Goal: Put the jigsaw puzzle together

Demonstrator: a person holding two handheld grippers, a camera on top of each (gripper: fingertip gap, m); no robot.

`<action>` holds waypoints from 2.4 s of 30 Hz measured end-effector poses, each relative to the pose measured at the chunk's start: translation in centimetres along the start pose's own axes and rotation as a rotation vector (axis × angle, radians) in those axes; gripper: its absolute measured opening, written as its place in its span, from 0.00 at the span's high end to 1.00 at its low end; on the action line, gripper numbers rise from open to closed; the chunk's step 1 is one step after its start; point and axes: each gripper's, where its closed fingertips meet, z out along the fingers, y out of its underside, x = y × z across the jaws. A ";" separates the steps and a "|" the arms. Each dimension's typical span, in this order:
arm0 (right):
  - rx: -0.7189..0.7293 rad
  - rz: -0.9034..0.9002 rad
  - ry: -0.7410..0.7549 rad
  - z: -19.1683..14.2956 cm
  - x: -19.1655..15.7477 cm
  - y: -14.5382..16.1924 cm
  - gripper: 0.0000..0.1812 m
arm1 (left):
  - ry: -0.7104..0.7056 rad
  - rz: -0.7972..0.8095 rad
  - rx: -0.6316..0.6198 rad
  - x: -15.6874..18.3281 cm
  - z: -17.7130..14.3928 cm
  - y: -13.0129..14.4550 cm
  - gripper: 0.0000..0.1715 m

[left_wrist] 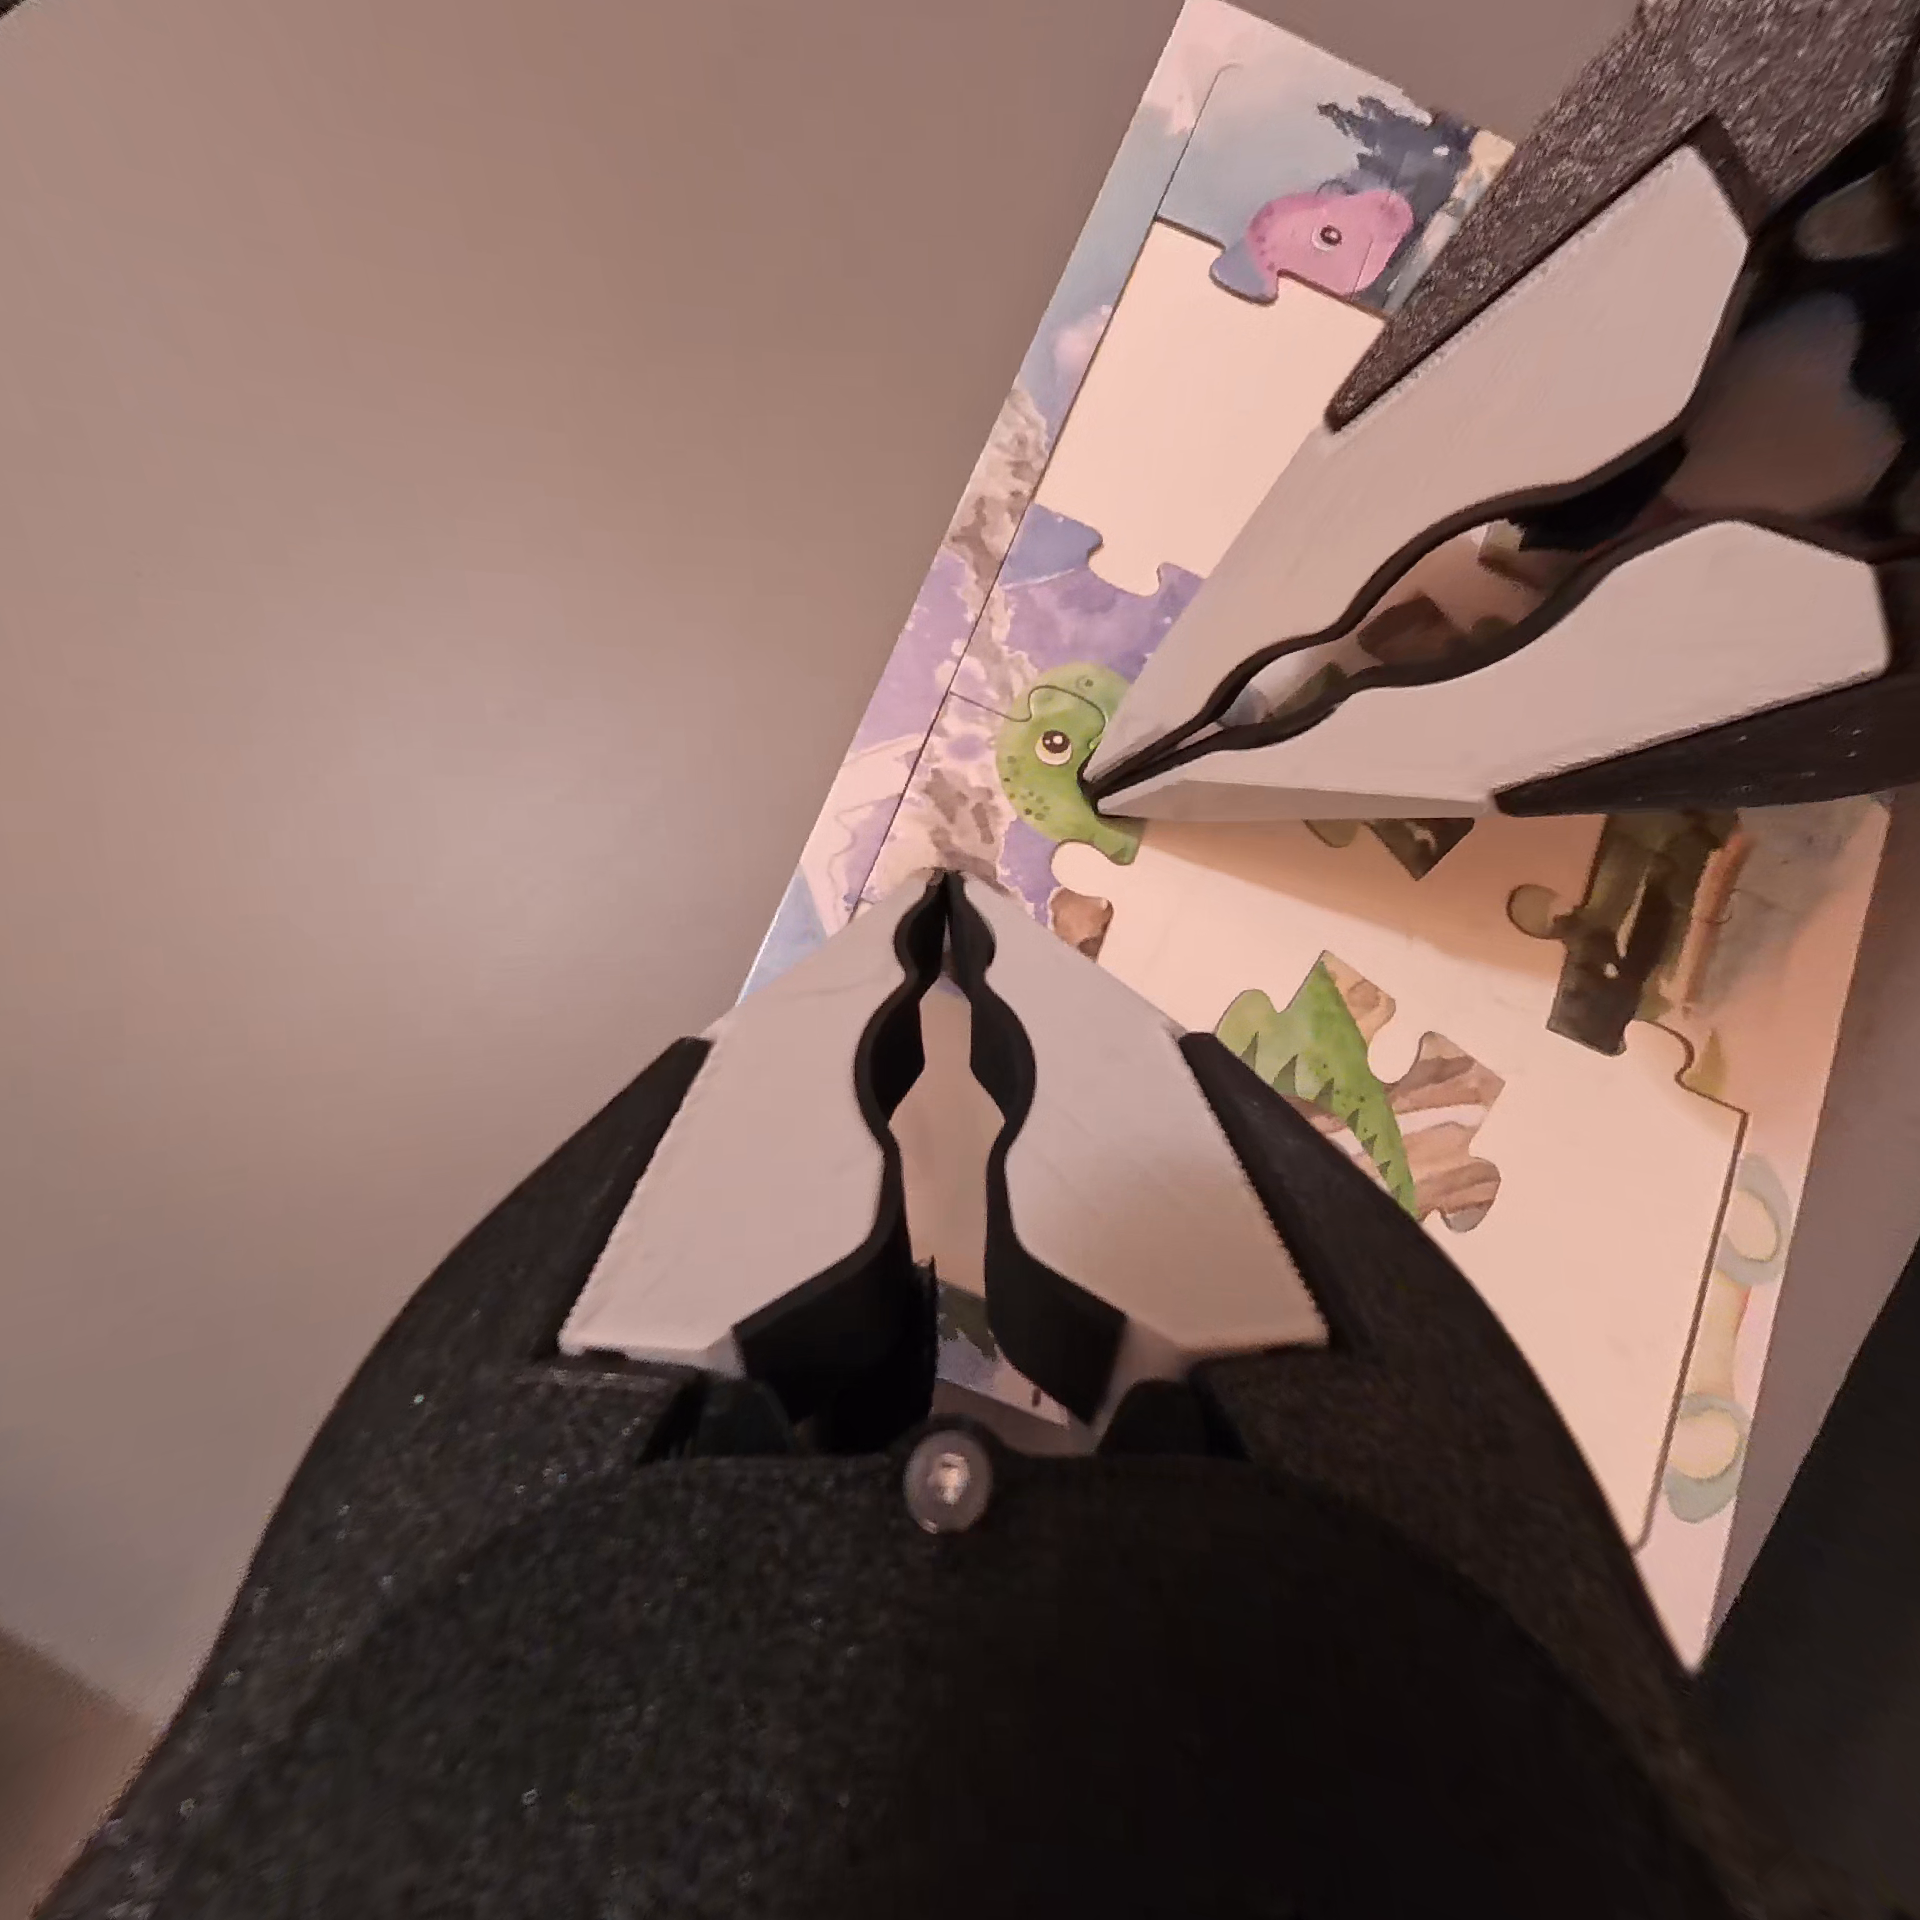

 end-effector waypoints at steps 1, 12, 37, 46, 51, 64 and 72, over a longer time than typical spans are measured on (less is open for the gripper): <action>0.000 0.000 0.000 0.0 0.0 0.0 1.00 | 0.005 -0.011 0.006 0.0 0.0 0.0 1.00; 0.003 -0.006 0.001 0.0 0.0 0.0 1.00 | 0.023 -0.033 0.017 0.0 0.0 -0.1 1.00; 0.120 0.101 0.106 -3.7 2.7 -1.7 1.00 | -0.098 -0.049 0.014 -2.8 -0.8 0.4 1.00; 0.101 0.181 0.164 -5.2 6.6 1.3 1.00 | -0.118 0.004 0.012 -2.8 -0.8 0.4 1.00; 0.073 0.219 0.208 -9.7 10.6 3.8 0.99 | -0.253 0.075 0.219 -4.7 -2.6 -2.7 0.96; 0.058 0.729 0.639 -27.2 16.1 26.6 0.82 | -0.393 0.195 0.596 -2.8 -7.1 -7.2 0.91; 0.267 0.581 0.305 -26.0 8.6 20.9 0.79 | -0.419 0.105 0.596 -3.6 -7.3 -7.0 0.90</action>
